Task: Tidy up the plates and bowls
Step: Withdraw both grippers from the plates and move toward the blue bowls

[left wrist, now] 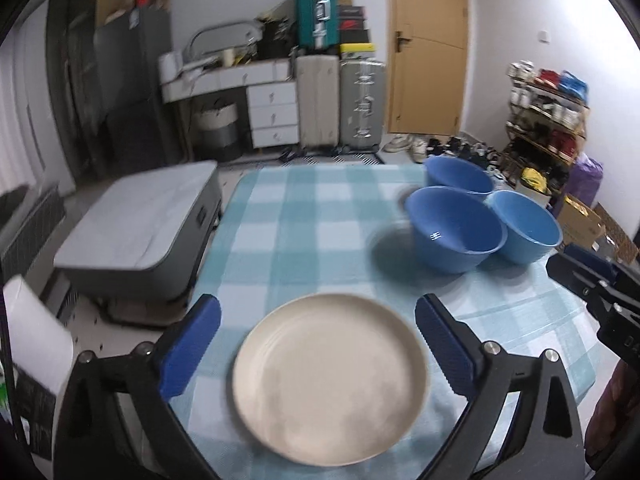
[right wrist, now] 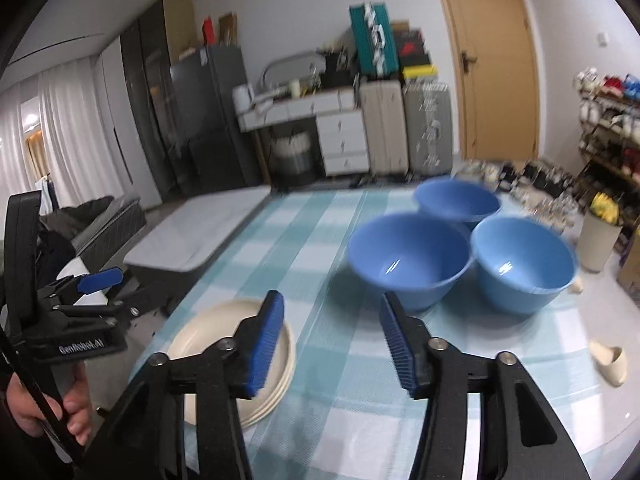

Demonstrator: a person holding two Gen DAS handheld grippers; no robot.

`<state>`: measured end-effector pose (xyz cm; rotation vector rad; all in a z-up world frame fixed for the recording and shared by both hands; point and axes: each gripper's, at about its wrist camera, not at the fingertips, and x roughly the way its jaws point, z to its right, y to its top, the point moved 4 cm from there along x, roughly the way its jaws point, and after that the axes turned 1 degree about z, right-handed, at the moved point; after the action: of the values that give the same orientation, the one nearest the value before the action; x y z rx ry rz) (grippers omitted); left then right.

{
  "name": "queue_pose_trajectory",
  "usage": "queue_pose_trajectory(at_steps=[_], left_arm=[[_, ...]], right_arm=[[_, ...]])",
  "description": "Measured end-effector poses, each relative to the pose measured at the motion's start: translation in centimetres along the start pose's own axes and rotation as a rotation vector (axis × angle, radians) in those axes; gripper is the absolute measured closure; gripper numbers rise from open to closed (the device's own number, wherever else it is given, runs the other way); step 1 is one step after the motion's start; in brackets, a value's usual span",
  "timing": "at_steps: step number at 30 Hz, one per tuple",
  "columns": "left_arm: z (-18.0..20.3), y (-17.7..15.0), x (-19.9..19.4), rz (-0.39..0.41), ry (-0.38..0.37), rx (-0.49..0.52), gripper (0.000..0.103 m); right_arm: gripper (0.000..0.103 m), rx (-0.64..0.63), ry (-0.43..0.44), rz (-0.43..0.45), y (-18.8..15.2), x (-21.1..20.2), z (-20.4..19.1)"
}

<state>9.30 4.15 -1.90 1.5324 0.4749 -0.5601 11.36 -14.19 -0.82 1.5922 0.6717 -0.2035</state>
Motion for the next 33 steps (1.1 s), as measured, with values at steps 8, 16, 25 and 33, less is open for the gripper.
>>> queue_pose_trajectory(at_steps=[8,16,25,33], left_arm=[[4.6,2.1,-0.7,0.079,-0.064,0.017,0.0],[6.2,1.2,-0.1,0.129,-0.083,-0.091,0.0],[7.9,-0.7,1.4,0.036,-0.131,-0.114,0.0],[9.0,-1.8,1.4,-0.011,-0.132,-0.089,0.0]], right_arm=[[0.009,-0.011,-0.101,0.19,1.6,-6.2,3.0],[0.002,-0.043,-0.143,0.227,0.3,-8.3,4.7],[0.001,0.015,-0.141,0.205,-1.8,-8.1,6.7],[0.001,0.028,-0.144,0.188,-2.4,-8.1,6.7]])
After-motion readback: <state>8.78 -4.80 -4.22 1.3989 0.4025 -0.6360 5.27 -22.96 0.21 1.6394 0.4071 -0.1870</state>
